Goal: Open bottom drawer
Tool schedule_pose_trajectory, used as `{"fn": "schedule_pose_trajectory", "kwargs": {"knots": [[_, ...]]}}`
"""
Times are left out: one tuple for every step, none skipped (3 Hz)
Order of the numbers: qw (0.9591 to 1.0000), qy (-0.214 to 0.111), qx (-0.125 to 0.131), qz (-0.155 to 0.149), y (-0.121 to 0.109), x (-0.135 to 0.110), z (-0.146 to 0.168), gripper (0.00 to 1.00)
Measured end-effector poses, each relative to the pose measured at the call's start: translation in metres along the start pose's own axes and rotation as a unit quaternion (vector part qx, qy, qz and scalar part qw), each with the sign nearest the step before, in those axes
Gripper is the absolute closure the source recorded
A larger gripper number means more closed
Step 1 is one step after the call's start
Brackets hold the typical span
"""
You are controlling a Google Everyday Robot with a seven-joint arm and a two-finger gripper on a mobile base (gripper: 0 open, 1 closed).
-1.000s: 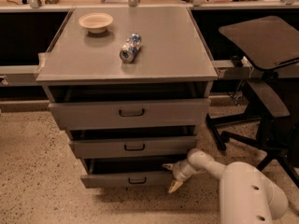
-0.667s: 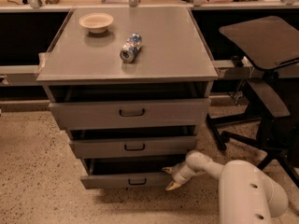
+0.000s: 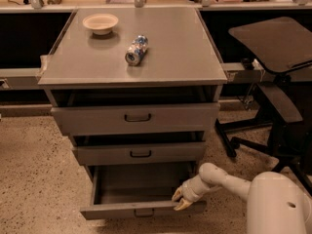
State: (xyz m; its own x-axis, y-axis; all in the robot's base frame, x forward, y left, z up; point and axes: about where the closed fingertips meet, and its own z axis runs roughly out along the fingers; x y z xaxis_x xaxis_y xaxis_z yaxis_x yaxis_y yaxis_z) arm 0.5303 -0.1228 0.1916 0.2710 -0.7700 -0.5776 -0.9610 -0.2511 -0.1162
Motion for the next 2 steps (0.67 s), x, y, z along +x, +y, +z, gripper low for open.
{"fn": "schedule_pose_trajectory", "kwargs": {"knots": [[1.0, 0.0, 0.0, 0.0, 0.0, 0.0, 0.0, 0.37], [1.0, 0.0, 0.0, 0.0, 0.0, 0.0, 0.0, 0.14]]}}
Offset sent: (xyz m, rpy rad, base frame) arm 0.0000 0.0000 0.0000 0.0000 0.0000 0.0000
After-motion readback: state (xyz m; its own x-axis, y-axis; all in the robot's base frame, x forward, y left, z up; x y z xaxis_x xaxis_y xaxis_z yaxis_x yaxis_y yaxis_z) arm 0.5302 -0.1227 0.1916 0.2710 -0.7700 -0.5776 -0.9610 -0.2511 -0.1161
